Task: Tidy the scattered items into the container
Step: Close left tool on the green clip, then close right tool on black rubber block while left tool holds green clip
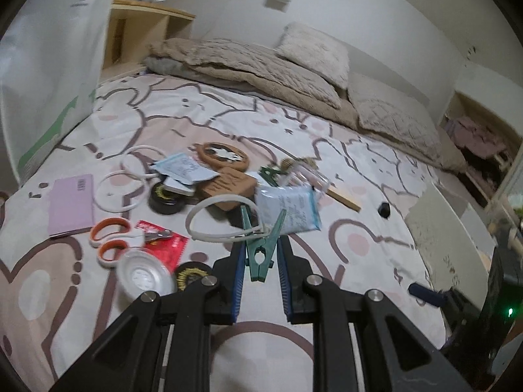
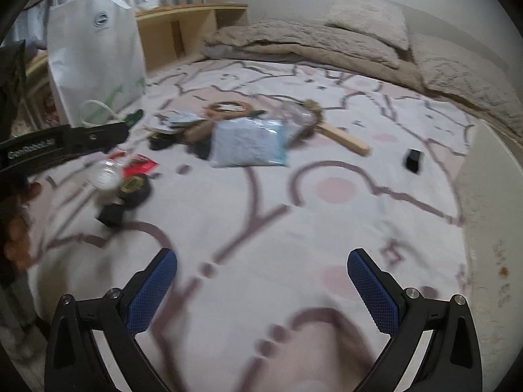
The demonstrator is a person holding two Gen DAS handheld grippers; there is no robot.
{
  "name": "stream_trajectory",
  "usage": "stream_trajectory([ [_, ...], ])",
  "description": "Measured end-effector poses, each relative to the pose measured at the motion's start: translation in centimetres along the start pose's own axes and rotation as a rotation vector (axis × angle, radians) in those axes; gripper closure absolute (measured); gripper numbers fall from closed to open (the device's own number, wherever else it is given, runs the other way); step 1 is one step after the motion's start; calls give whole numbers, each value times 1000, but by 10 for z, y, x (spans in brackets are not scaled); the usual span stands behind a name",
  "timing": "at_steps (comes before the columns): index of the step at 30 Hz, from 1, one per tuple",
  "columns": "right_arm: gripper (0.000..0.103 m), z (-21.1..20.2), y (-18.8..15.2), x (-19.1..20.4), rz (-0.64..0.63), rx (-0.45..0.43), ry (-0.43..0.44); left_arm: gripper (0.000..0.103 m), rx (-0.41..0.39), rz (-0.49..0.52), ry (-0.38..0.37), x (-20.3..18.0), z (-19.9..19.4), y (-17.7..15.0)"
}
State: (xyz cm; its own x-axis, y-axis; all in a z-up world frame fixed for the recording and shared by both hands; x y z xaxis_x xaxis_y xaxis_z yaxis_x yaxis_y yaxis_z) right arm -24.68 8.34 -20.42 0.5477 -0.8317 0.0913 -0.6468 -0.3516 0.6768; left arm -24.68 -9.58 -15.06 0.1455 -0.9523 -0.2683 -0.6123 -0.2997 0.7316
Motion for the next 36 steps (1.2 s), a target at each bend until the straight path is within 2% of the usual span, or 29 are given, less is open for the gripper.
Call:
stream_trajectory([
  [3, 0, 9, 1, 26, -31, 18, 34, 84, -19, -28, 8, 12, -6, 6],
  [7, 8, 17, 4, 61, -83, 28, 58, 84, -35, -80, -13, 26, -15, 12],
  [10, 8, 23, 7, 83, -101, 30, 83, 84, -56, -92, 12, 36, -21, 16],
  [12, 9, 27, 9, 95, -108, 27, 100, 84, -73, -101, 41, 46, -25, 18],
  [16, 19, 34, 12, 117, -112, 41, 148, 84, -86, -159, 44, 68, -30, 22],
  [20, 20, 41, 11, 132, -103, 59, 189, 84, -93, -184, 45, 78, -32, 23],
  [24, 38, 49, 9, 146, -120, 84, 206, 84, -98, -188, 37, 79, -34, 23],
  [29, 48, 58, 7, 157, -146, 91, 193, 84, -94, -193, 32, 79, -34, 23],
  [33, 71, 63, 6, 157, -150, 80, 192, 84, -93, -192, 31, 80, -34, 23],
  [36, 74, 62, 6, 155, -146, 64, 195, 84, -90, -185, 31, 79, -34, 22],
])
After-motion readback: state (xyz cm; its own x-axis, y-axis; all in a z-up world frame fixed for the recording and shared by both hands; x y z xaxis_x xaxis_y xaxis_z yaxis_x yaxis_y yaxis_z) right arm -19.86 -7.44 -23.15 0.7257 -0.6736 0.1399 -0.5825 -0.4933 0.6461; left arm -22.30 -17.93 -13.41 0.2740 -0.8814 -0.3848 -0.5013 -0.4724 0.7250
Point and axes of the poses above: each gripper's, at about its wrist camera, not at the fingertips, and z roughly the way its jaws point, x to its left, y to its top, the point moved 6 cm from there along z, roughly the way its jaws point, and after that the axes turned 1 degree about -y, right-handed, at the moved point
